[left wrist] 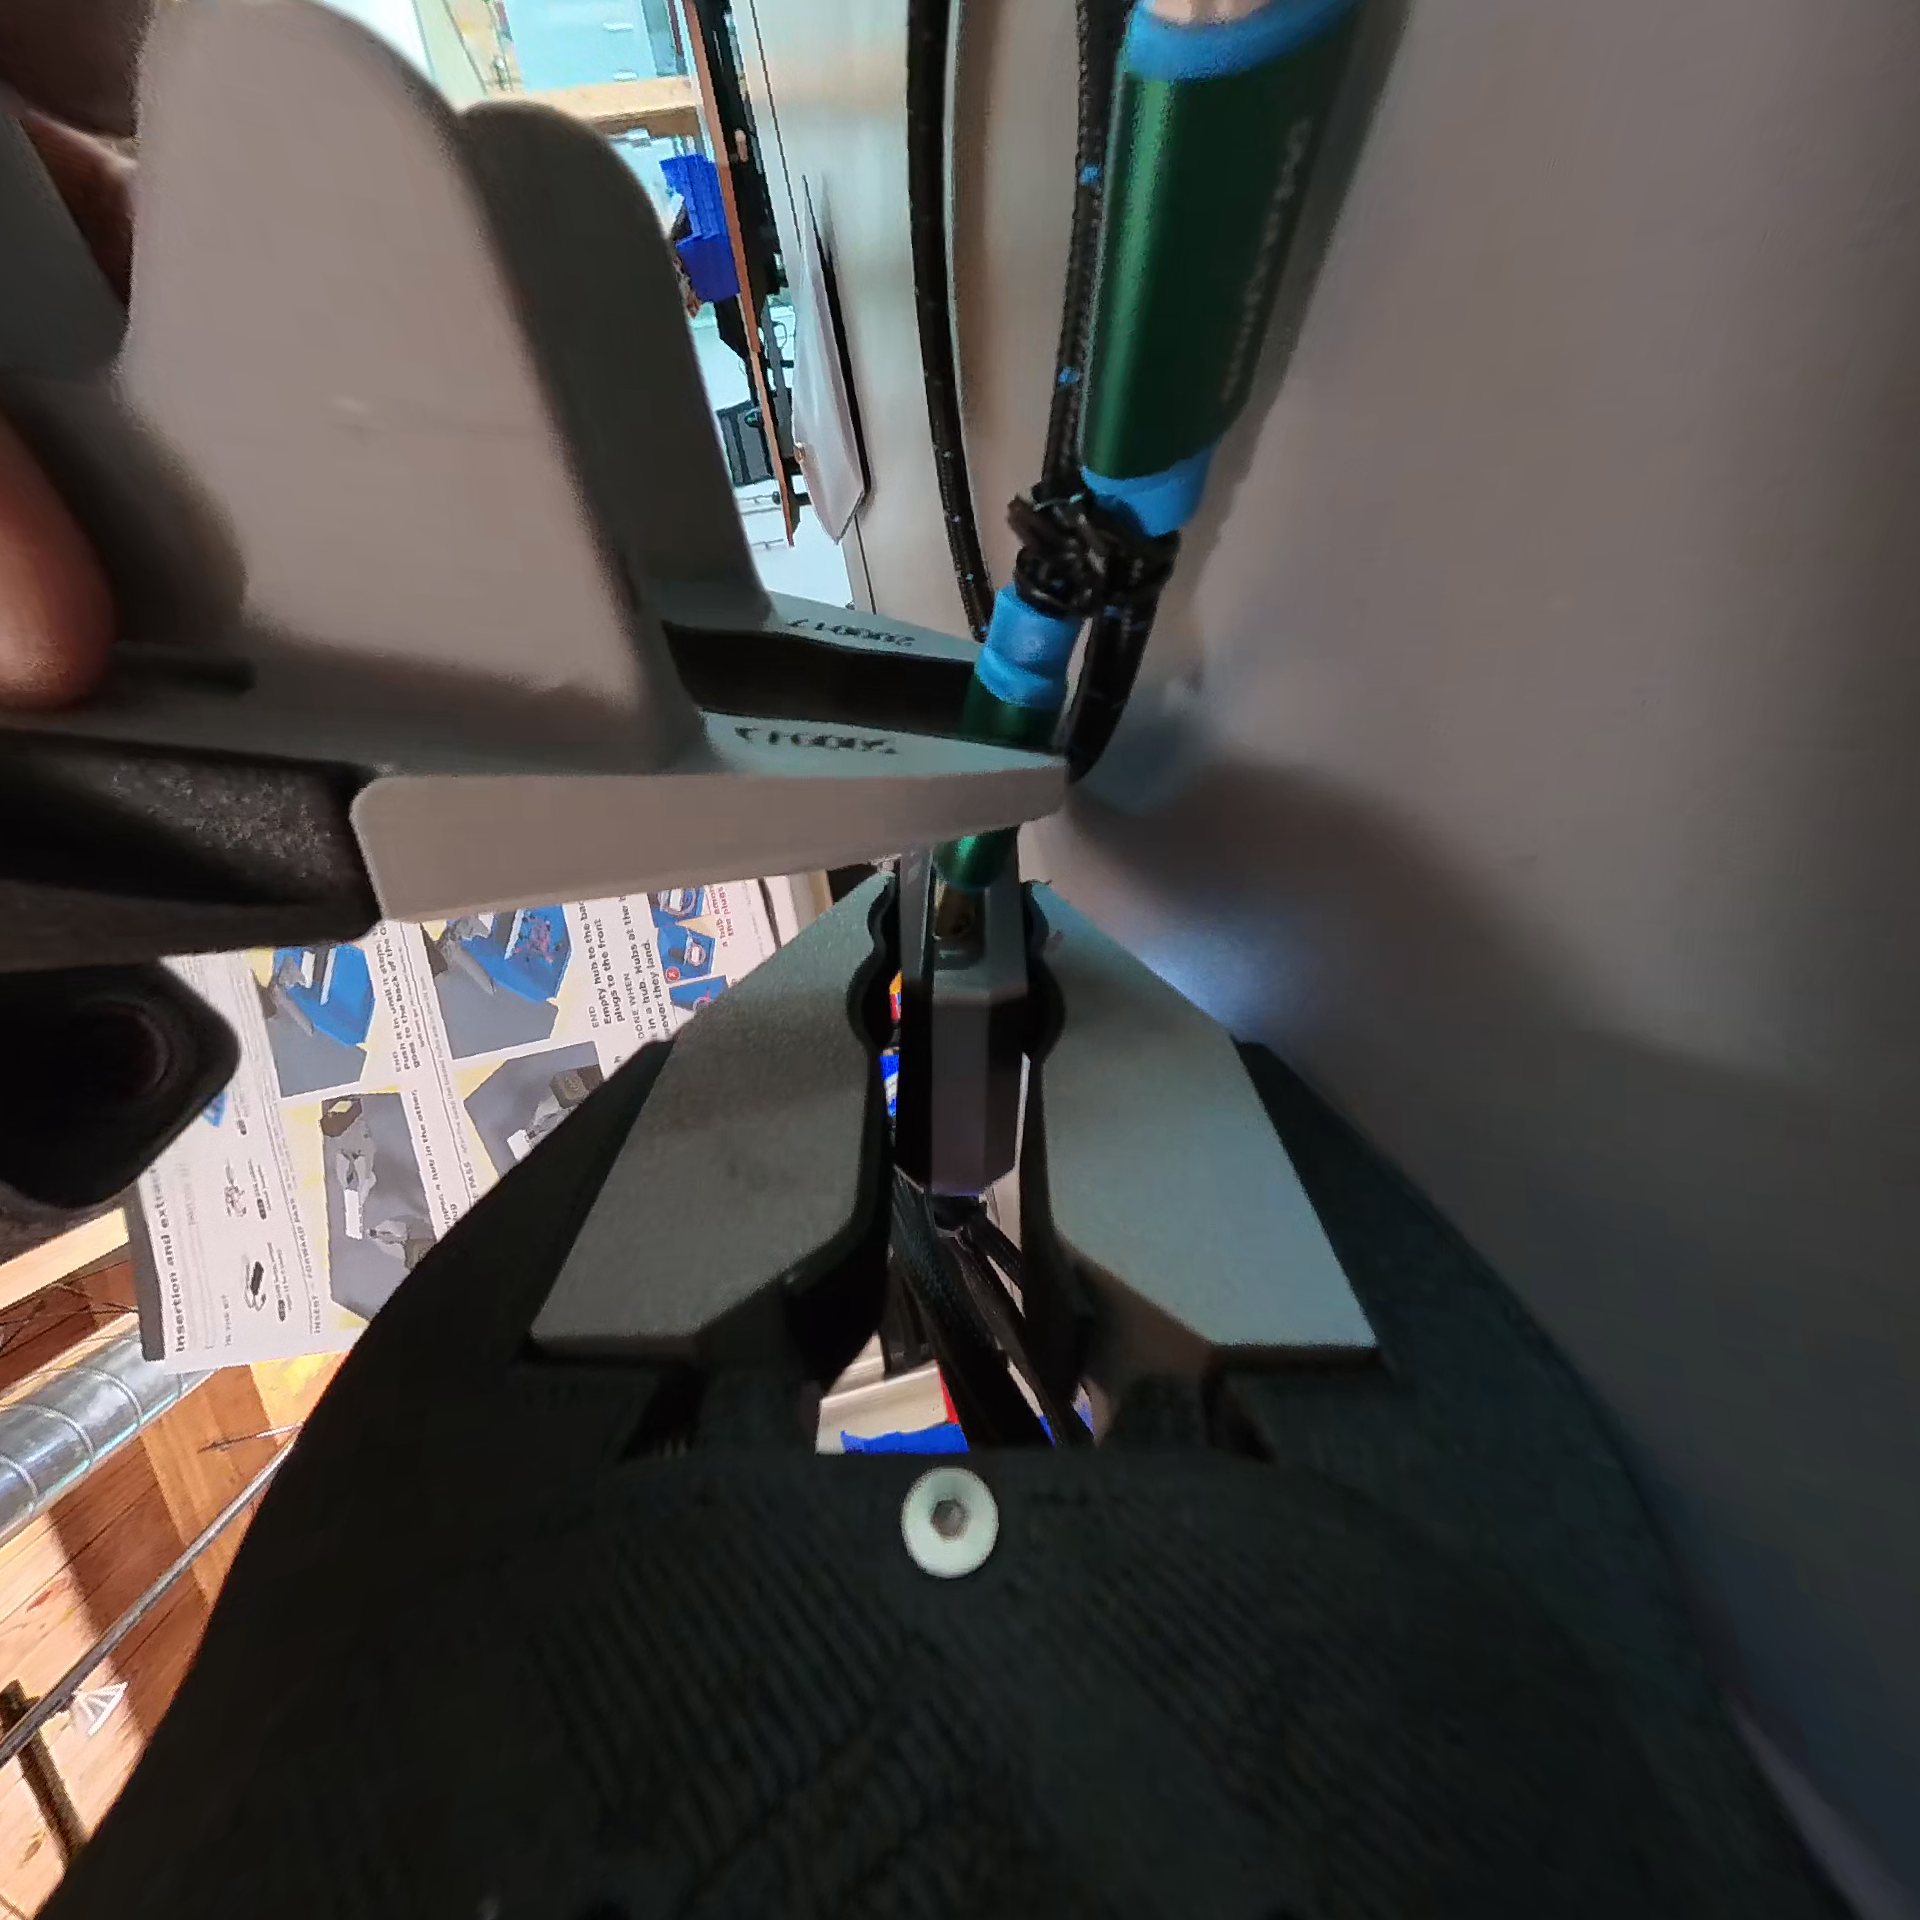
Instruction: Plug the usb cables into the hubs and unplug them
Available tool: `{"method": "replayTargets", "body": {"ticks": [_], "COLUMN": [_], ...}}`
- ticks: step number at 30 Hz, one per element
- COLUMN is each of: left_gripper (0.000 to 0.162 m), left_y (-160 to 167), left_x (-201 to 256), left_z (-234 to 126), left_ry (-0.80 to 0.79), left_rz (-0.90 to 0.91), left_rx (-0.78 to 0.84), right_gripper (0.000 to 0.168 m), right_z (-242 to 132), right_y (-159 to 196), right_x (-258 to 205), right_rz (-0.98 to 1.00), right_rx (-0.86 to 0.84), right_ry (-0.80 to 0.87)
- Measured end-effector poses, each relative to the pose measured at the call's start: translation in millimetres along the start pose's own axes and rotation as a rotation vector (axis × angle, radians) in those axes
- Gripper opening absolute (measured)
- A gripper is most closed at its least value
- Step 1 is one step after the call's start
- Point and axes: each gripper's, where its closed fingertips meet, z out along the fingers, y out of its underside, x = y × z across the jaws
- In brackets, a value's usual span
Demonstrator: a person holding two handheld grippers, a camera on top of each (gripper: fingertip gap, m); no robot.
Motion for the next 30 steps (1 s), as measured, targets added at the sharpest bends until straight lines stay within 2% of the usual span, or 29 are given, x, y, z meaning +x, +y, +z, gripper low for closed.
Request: {"method": "replayTargets", "body": {"ticks": [10, 18, 30], "left_gripper": [0.019, 0.019, 0.018], "left_y": [-1, -4, -4], "left_x": [-9, -9, -8], "left_z": [0, 0, 1], "left_ry": [-0.080, -0.067, -0.047], "left_rz": [0.060, 0.020, -0.008], "left_rx": [-0.007, 0.018, 0.018], "right_gripper": [0.017, 0.017, 0.017], "right_z": [-4, 0, -4], "right_y": [3, 2, 9], "right_x": [-2, 10, 6], "right_rz": [0.122, 0.021, -0.025], "right_rx": [-0.092, -0.069, -0.013], "right_ry": [-0.254, 0.011, 0.076]}}
